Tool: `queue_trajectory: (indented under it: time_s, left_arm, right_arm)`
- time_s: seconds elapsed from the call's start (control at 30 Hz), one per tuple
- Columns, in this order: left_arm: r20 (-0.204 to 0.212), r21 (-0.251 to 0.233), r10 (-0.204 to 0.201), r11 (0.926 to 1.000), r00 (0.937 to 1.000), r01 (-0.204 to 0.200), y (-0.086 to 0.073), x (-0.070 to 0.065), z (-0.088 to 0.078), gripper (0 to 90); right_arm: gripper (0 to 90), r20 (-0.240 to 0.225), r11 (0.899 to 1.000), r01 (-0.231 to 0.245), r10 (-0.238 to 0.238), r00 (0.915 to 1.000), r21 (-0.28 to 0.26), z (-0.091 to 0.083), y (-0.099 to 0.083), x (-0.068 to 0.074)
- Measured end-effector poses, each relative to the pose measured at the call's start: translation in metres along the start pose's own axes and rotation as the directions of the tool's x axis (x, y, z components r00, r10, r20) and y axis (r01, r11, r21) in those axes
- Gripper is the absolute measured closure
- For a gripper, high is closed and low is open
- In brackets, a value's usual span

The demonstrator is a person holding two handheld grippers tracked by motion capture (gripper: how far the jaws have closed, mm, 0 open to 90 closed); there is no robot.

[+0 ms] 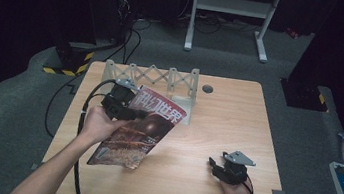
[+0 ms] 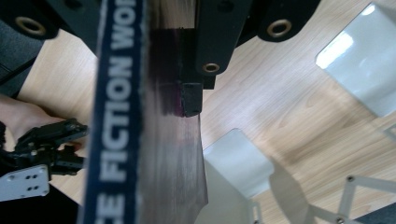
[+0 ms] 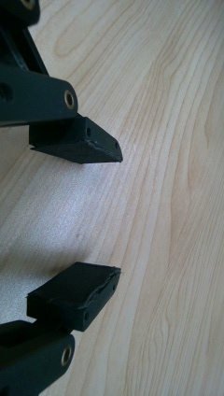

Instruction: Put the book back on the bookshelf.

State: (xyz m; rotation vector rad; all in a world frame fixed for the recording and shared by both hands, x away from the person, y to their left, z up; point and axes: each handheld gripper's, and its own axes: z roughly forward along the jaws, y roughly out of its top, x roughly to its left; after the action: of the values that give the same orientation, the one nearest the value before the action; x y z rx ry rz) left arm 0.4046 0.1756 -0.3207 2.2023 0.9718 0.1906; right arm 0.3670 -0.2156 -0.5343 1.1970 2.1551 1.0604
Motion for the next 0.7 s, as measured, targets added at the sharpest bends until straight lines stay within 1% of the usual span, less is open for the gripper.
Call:
queue_trajectory:
  time_s: [0.07,0.2,0.27,0.37,0.5,0.7]
  left_arm:
    - [-0.013,0.01,0.001,1.0,0.9999,-0.001,0.0,0.003,-0.002,83.3]
    - [-0.037,0.022,-0.013,0.9997,0.9992,0.013,0.0,0.009,-0.005,83.3]
    - [-0.046,0.037,-0.011,0.9993,0.9989,0.013,0.001,0.011,-0.007,83.2]
    - [-0.054,0.044,-0.017,0.9989,0.9984,0.02,0.002,0.014,-0.008,83.0]
    - [-0.066,0.064,-0.02,0.9977,0.9976,0.025,0.006,0.018,-0.01,82.8]
    - [-0.09,0.074,-0.03,0.9966,0.9955,0.037,0.013,0.023,-0.016,82.8]
  right_arm:
    - [38.5,0.0,1.0,0.0,0.0,1.0,0.0,0.0,0.0,0.0]
    - [38.6,0.0,1.0,0.002,-0.002,1.0,-0.001,0.0,0.0,0.0]
    - [38.5,0.001,1.0,0.0,0.0,1.0,-0.001,0.0,0.0,0.0]
    - [38.5,0.001,1.0,0.001,-0.001,1.0,-0.001,0.0,0.0,0.0]
    - [38.5,0.002,1.0,0.005,-0.005,1.0,-0.002,0.0,0.0,0.0]
    - [38.5,0.002,1.0,0.004,-0.004,1.0,-0.001,0.0,0.0,0.0]
